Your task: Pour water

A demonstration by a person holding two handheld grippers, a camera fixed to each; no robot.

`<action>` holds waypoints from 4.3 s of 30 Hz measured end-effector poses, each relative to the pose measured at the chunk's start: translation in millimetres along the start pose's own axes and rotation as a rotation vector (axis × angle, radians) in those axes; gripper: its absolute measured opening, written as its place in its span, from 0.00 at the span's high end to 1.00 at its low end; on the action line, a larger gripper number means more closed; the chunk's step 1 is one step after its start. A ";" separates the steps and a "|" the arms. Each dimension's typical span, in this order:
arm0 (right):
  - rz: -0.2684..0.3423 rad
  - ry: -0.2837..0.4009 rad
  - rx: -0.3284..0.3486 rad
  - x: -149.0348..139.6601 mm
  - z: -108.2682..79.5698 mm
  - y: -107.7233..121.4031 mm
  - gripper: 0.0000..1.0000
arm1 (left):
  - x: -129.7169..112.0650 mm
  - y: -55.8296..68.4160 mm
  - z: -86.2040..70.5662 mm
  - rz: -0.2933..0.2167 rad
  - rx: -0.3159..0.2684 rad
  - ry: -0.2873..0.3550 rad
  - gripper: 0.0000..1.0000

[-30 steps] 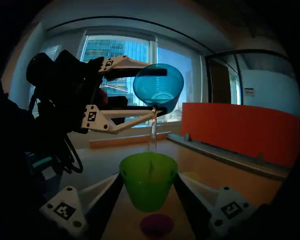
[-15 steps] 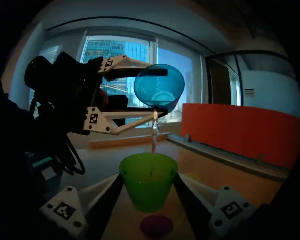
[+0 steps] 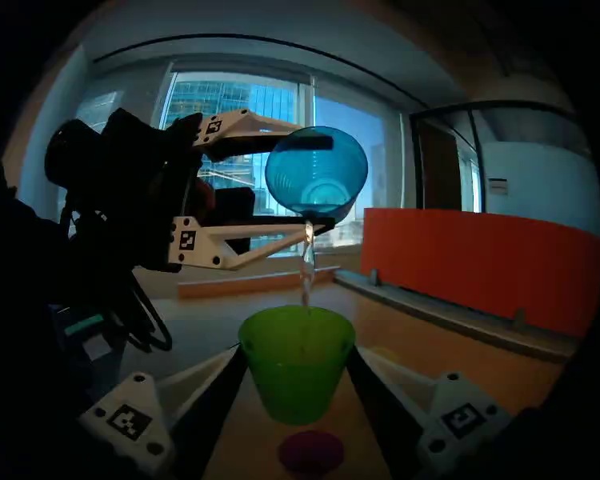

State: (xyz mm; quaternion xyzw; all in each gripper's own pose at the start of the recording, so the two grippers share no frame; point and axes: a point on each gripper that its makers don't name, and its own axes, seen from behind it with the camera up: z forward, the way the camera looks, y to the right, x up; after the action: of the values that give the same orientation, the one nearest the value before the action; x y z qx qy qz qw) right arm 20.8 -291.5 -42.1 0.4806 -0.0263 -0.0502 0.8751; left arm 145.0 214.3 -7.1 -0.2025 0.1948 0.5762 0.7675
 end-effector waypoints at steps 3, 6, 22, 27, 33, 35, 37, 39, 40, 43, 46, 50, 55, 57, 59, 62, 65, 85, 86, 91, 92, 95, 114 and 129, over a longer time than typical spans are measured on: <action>0.000 0.000 -0.001 0.0 0.0 0.5 0.11 | 1.8 0.9 0.5 0.012 0.000 0.002 0.15; 0.000 0.002 -0.002 0.4 0.0 0.5 0.11 | 2.8 0.6 1.7 0.025 0.002 0.003 0.15; -0.003 0.007 -0.003 2.7 -1.3 1.2 0.11 | 4.6 -3.1 1.1 0.094 0.024 0.002 0.15; -0.004 0.010 -0.002 3.8 -0.5 1.3 0.11 | 5.7 -4.2 0.1 0.119 0.031 0.003 0.15; -0.003 0.011 -0.003 4.8 0.1 2.0 0.11 | 5.9 -7.3 0.1 0.144 0.043 0.005 0.15; -0.004 0.011 -0.003 4.9 0.1 1.8 0.11 | 5.8 -8.8 0.4 0.151 0.048 0.006 0.15; -0.005 0.011 -0.002 5.2 0.0 1.3 0.11 | 5.3 -9.4 0.8 0.161 0.050 0.006 0.15; -0.005 0.012 -0.002 5.6 0.0 1.0 0.11 | 4.8 -9.7 1.1 0.173 0.052 0.005 0.15; -0.005 0.012 -0.002 5.8 0.0 0.9 0.11 | 4.8 -9.7 1.3 0.179 0.054 0.006 0.15; -0.006 0.013 -0.002 6.6 0.4 0.7 0.11 | 5.5 -9.3 1.3 0.196 0.059 0.007 0.15; -0.007 0.014 -0.003 7.1 0.9 0.7 0.11 | 7.1 -9.0 0.7 0.207 0.063 0.011 0.15; -0.007 0.015 -0.003 7.3 0.7 1.2 0.11 | 9.6 -10.3 -0.1 0.226 0.068 0.016 0.15; -0.007 0.016 -0.004 6.5 0.0 1.9 0.11 | 12.7 -13.5 -0.9 0.251 0.076 0.021 0.15; -0.007 0.017 -0.004 6.3 -0.2 1.9 0.11 | 13.6 -13.7 -1.5 0.259 0.079 0.022 0.15; -0.005 0.018 -0.004 6.3 -0.4 1.9 0.11 | 14.0 -13.3 -1.9 0.266 0.081 0.022 0.15; -0.005 0.019 -0.005 6.5 -0.5 1.4 0.11 | 14.4 -12.6 -1.2 0.286 0.083 0.023 0.15; -0.005 0.021 -0.005 7.1 -0.5 1.0 0.11 | 15.4 -11.8 0.2 0.306 0.085 0.025 0.15; -0.004 0.029 -0.008 10.0 -1.1 1.1 0.11 | 17.4 -11.9 3.7 0.318 0.089 0.036 0.15; -0.004 0.029 -0.008 10.1 -1.2 1.0 0.11 | 17.1 -11.8 3.7 0.309 0.088 0.037 0.15; -0.004 0.034 -0.010 11.6 -1.7 1.1 0.11 | 13.5 -8.7 3.2 0.220 0.064 0.043 0.15; -0.004 0.036 -0.010 11.9 -2.0 1.0 0.11 | 12.6 -8.4 2.9 0.195 0.059 0.045 0.15; -0.004 0.039 -0.010 12.4 -3.1 0.9 0.11 | 11.9 -8.2 2.4 0.117 0.049 0.052 0.15; -0.011 0.055 -0.024 17.9 -8.5 -0.2 0.11 | -5.1 -4.6 2.0 -0.432 -0.039 0.076 0.15; -0.011 0.067 -0.031 23.6 -10.8 -0.6 0.11 | -16.4 -9.0 5.5 -0.855 -0.080 0.090 0.15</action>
State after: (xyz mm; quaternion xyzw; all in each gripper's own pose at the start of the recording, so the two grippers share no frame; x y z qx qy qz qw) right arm 45.2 -285.4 -48.4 0.4687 0.0067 -0.0395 0.8824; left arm 149.7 201.8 7.0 -0.3193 0.1042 0.2042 0.9195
